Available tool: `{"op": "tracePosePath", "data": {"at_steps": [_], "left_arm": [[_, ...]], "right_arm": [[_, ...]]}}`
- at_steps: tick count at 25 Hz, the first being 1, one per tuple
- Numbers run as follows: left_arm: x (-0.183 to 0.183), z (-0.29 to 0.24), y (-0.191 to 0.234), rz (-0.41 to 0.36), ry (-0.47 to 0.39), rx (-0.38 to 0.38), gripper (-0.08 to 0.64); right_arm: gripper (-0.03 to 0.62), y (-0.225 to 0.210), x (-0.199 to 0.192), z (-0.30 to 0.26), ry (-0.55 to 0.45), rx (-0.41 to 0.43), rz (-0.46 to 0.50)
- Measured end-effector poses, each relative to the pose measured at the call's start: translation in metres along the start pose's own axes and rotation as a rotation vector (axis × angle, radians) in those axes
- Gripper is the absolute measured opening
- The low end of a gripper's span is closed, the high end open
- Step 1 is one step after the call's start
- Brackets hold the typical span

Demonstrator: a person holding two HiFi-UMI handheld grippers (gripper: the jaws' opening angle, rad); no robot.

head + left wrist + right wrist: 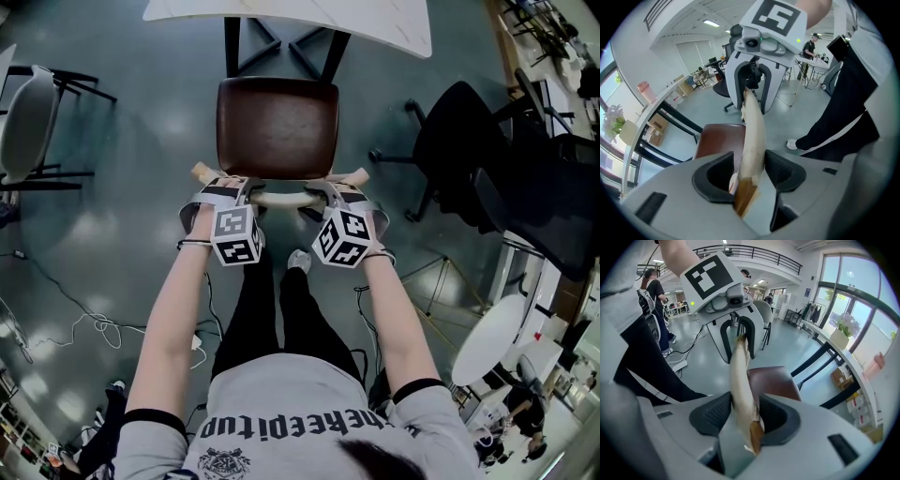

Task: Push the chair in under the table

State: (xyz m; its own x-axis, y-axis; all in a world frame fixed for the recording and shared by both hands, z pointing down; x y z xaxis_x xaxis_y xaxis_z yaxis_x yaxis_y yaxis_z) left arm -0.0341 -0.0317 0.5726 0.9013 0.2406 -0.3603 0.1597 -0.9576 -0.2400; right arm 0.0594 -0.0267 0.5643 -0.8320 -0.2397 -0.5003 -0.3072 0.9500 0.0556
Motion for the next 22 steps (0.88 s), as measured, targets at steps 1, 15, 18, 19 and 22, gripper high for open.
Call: {"op": "tracePosePath", "data": {"at_steps": [1, 15, 18, 19, 22], "left_arm": [[-0.001, 0.0, 0.002, -0.001, 0.0, 0.001, 0.215], [-0.011, -0.002, 0.028, -0.021, -0.012, -0.007, 0.214], [-0.014, -0.004, 0.034, -0.029, -0.015, -0.002, 0.213], [-0.015, -0.005, 0.037, -0.031, -0.016, -0.001, 0.213], [-0.019, -0.007, 0.046, -0.032, -0.017, -0.005, 0.213]], "right_arm": [[0.193, -0.002, 0.001, -0.001, 0.001, -0.001, -0.001], [0.197, -0.026, 0.011, -0.008, 0.012, -0.017, -0.015], [0.198, -0.032, 0.012, -0.012, 0.017, -0.022, -0.017], [0.198, -0.035, 0.013, -0.014, 0.02, -0.024, -0.018], [0.198, -0.042, 0.016, -0.017, 0.026, -0.033, -0.02]]}}
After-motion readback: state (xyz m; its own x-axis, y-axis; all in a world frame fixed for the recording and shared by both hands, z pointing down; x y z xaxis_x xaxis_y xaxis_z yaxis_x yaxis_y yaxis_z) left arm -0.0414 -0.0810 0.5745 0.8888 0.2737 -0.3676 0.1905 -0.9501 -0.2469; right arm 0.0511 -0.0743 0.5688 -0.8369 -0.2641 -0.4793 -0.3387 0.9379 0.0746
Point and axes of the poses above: the fingertips, and each gripper's own axes: z backward along the fingers, y to its left, x out of its top, the point moved 4 cm from there along z, backward along the fingers, and after that the axes turned 11 degrees about -z, right-handed, at the moved point
